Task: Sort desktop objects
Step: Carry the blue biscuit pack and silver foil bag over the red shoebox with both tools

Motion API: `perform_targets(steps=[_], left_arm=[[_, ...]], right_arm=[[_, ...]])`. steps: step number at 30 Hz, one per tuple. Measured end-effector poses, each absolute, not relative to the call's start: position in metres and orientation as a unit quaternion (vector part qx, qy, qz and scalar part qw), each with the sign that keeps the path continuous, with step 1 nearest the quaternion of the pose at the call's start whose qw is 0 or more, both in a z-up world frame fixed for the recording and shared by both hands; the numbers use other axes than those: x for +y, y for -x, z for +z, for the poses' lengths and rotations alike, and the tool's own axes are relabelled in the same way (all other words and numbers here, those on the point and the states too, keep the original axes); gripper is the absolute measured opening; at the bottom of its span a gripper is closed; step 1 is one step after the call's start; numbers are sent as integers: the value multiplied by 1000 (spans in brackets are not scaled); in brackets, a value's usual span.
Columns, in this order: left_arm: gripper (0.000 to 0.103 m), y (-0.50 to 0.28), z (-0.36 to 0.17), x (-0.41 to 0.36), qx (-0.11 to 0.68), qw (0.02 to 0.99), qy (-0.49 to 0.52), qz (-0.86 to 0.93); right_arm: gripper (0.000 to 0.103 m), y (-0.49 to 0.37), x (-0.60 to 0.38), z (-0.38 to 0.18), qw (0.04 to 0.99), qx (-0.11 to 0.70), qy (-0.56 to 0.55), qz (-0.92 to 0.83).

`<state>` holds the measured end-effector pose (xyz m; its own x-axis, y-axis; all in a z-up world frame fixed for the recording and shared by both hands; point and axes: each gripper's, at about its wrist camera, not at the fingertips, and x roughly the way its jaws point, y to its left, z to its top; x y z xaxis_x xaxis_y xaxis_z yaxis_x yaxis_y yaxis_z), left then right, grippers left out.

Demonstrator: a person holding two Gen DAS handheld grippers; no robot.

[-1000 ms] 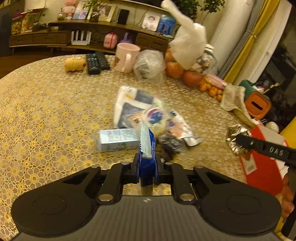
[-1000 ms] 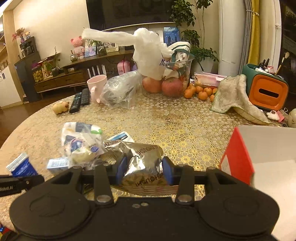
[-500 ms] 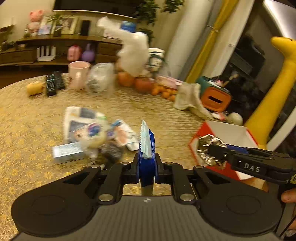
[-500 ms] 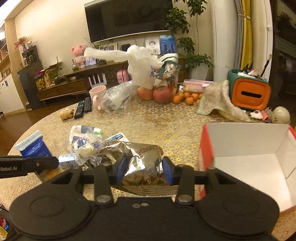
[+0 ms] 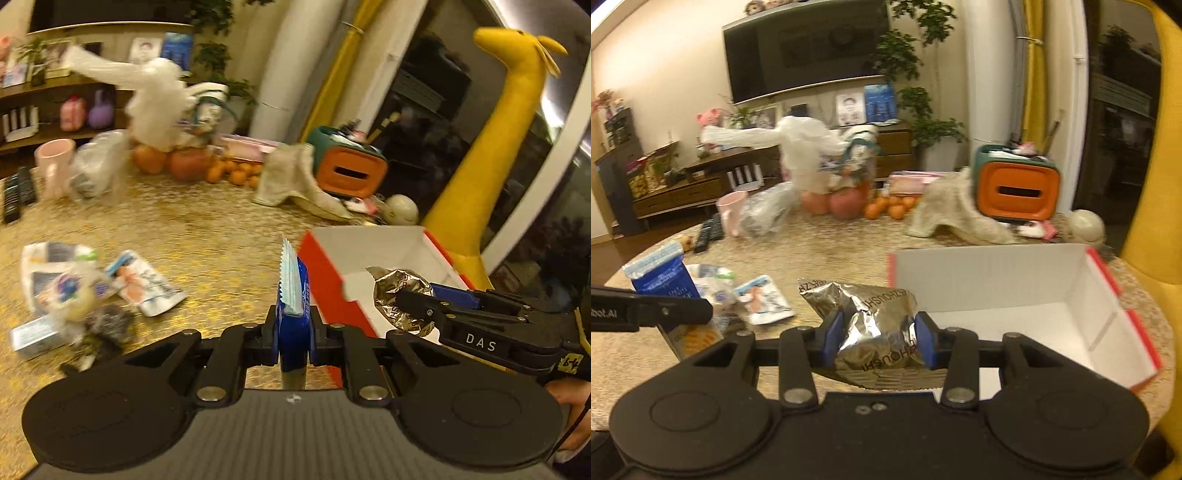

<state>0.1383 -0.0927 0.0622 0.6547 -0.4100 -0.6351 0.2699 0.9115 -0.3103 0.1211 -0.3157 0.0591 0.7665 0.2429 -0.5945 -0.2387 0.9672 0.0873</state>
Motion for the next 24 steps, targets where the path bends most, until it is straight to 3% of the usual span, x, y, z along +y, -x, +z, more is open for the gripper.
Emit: perform_targets(steps=[14,24], left_arm=[[13,-187,55,-211,390,874,55,-284],[13,-228,16,-279,437,844,5,-310]], right_arm=[[41,-148,-401,30,937,345,6,55],[41,-175,-433,3,926,377,7,33]])
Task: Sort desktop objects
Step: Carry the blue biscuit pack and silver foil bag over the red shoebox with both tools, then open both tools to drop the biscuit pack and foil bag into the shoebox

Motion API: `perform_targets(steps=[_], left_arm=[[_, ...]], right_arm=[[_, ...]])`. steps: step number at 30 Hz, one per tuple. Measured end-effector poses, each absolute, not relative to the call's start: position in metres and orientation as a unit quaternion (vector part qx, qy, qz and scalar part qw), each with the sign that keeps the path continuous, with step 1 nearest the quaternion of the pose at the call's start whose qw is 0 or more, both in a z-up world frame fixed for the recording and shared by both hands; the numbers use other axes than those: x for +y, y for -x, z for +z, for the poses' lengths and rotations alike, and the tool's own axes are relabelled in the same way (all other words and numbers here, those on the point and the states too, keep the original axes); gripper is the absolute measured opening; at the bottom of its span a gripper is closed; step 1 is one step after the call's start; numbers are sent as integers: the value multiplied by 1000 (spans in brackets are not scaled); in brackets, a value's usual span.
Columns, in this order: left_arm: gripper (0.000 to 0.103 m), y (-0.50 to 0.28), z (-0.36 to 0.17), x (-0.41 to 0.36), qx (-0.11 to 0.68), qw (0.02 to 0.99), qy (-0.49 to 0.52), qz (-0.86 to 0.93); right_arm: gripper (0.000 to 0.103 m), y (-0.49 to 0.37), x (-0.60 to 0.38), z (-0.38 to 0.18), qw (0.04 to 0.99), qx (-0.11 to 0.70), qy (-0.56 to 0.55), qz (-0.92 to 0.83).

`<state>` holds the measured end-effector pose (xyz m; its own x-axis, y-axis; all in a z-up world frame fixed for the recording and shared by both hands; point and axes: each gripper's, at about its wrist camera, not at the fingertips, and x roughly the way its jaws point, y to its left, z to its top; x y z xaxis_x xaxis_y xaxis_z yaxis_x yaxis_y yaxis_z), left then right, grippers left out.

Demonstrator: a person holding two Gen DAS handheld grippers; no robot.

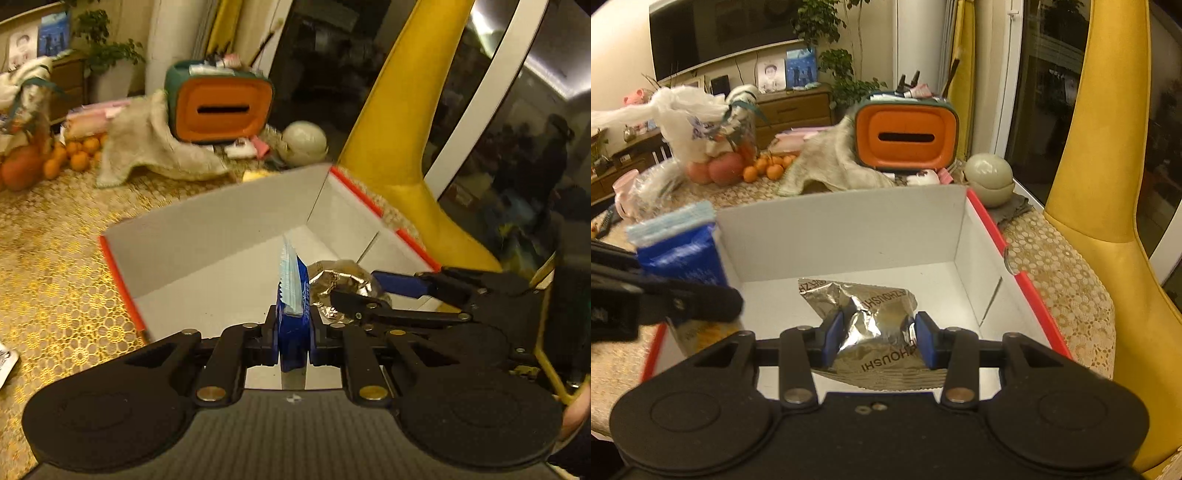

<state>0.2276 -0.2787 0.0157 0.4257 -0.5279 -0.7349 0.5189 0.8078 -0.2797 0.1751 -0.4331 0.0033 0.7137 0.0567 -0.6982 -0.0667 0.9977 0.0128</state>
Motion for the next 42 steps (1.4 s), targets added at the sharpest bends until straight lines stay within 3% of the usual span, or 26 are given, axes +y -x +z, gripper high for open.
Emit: perform_targets(steps=[13,23,25,27,30,35,42], left_arm=[[13,-267,-38,-307,508,805,-19,-306],[17,-273,-52,-302,541,790,-19,-289],[24,-272,-48,-301,537,792,-17,-289],[42,-270,-45,-299,531,796,-16,-291],[57,-265,-36,-298,520,798,-10,-304],[71,-254,-20,-293,502,808,-10,-308],[71,-240,6,-266,476,824,10,-306]], right_arm=[[41,-198,-444,-28,907,420,30,22],[43,-203,-448,-36,899,436,31,14],[43,-202,-449,-35,899,436,28,14],[44,-200,-450,-33,900,435,25,17],[45,-196,-451,-28,903,429,23,13],[52,-189,-449,-16,907,420,24,18],[53,-175,-442,2,913,406,25,27]])
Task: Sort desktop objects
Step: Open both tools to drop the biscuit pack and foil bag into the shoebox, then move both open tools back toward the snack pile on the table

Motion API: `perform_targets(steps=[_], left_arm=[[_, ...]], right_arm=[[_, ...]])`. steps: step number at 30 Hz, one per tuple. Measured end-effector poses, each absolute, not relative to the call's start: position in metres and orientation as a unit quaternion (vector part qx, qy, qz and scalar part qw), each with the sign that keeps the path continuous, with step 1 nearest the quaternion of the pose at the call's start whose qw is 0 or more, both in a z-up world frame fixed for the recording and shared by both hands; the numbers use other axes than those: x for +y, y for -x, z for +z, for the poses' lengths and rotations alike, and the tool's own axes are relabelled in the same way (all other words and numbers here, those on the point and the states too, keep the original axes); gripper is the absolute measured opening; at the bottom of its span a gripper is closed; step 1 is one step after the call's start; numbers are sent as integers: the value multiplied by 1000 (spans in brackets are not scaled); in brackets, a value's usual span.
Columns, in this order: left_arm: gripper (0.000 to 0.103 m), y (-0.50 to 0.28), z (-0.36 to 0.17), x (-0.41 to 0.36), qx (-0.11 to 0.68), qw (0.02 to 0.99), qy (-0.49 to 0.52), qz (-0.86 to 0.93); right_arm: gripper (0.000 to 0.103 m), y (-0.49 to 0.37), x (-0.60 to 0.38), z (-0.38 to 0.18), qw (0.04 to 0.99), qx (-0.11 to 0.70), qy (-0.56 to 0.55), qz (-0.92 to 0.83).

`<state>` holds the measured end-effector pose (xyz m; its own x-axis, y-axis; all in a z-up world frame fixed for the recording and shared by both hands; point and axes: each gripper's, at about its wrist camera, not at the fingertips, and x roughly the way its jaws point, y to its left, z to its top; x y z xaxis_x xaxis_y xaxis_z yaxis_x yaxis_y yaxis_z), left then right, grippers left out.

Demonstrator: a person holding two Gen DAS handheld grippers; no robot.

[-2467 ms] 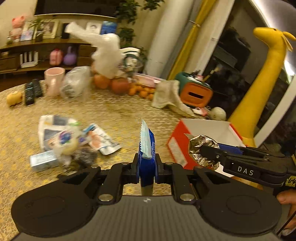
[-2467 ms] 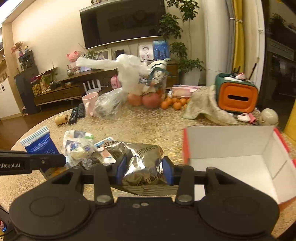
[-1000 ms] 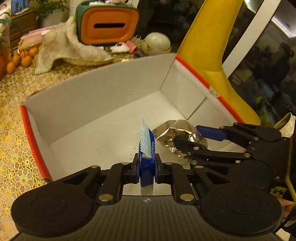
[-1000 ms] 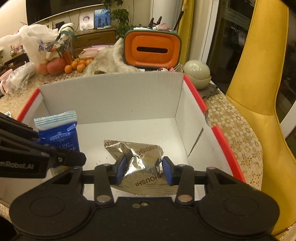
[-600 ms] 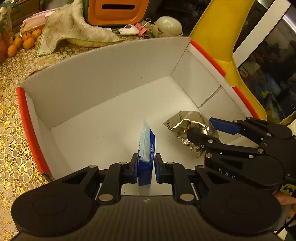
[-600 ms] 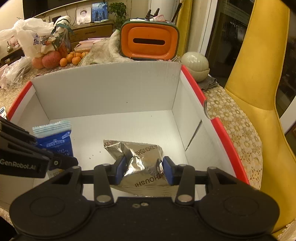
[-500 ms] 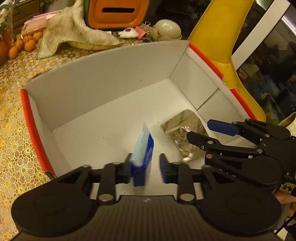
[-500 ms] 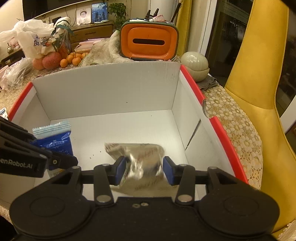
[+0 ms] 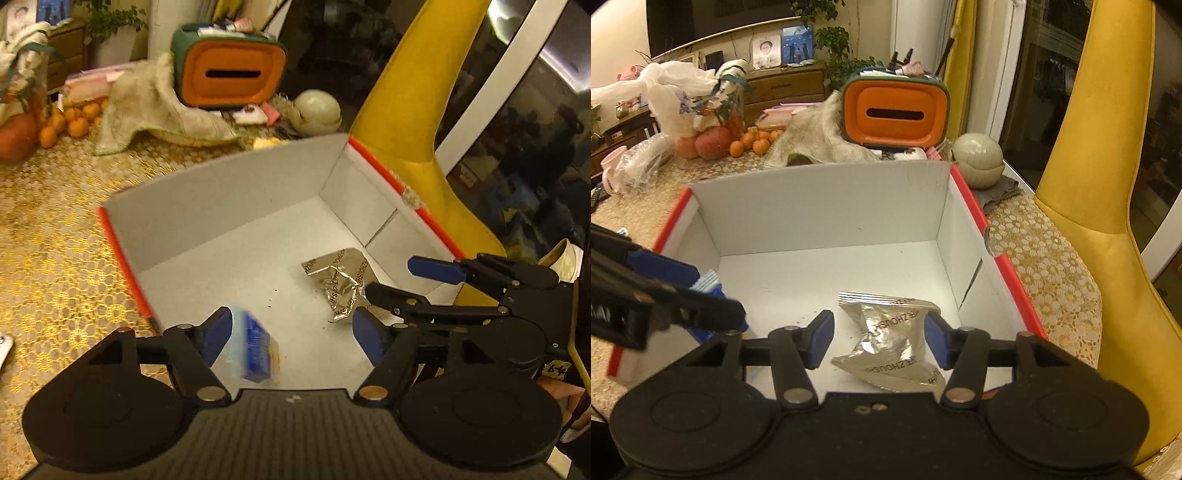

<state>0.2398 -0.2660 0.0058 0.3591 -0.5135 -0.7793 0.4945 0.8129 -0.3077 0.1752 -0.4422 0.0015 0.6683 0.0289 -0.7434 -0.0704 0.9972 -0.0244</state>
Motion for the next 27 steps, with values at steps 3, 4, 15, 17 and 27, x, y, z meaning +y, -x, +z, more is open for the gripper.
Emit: perform_targets(steps=[3,4,15,17,27], left_arm=[[71,-231,16,-252,460,835,18,-301],[71,-227,20,-247,455,838,19,-299],[71,-178,48,-192,391,877,24,-278],[71,-169,51,-180,379,884,25,-271],[84,-131,60,-121,329,922,7,-203]], right_arm=[[54,-168,-436,9,915,401,29,33],[54,-165,-433,12,916,399,30,35],[55,-141,-398,40,923,377,37,67],[55,-137,-389,44,923,375,38,75],[58,-123,-336,56,923,363,46,120]])
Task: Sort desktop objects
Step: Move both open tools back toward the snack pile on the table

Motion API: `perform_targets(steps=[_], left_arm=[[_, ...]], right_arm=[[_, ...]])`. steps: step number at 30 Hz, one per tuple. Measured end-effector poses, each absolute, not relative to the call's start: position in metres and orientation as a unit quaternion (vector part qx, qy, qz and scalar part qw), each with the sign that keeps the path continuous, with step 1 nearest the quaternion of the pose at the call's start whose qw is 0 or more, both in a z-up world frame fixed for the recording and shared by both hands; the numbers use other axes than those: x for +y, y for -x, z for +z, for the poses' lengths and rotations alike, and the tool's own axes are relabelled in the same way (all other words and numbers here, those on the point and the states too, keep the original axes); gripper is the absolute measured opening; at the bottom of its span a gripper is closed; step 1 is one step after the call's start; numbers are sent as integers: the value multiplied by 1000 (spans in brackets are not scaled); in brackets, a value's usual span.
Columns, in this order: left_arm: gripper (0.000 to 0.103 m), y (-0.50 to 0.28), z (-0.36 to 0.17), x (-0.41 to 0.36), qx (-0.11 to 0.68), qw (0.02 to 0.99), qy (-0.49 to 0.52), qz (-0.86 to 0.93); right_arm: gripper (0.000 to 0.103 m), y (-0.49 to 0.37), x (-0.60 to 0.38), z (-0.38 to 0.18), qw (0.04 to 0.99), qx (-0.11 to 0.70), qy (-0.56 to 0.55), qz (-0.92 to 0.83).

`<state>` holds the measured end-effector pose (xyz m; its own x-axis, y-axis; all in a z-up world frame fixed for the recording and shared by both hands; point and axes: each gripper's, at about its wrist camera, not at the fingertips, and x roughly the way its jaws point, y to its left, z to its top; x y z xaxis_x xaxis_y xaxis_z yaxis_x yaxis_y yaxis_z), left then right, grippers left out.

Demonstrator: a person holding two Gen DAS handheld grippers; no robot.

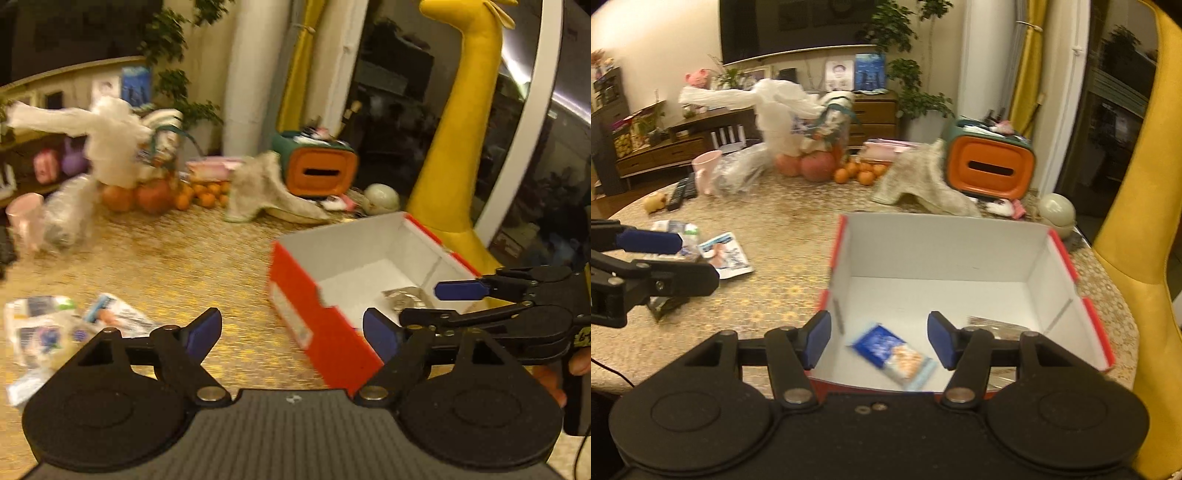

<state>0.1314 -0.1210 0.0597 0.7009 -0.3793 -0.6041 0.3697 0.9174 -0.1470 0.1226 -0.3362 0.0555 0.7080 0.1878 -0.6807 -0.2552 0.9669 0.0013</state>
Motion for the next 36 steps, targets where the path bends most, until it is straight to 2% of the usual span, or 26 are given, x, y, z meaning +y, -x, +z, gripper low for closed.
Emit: perform_targets(steps=[4,6,8,19,29,36], left_arm=[[86,-121,58,-101,325,929,-6,-180],[98,-115,57,-89,320,933,-3,-166],[103,-109,55,-76,314,937,7,-155],[103,-94,31,-18,307,944,22,-120],[103,-98,2,14,321,940,28,-117],[103,-110,-21,29,334,935,39,-113]], right_arm=[[59,-121,-317,56,921,363,48,133],[59,-122,-308,56,920,363,48,138],[60,-123,-300,56,920,363,48,142],[66,-133,-256,48,912,365,57,178],[82,-156,-209,36,900,364,67,230],[84,-174,-175,24,890,368,63,262]])
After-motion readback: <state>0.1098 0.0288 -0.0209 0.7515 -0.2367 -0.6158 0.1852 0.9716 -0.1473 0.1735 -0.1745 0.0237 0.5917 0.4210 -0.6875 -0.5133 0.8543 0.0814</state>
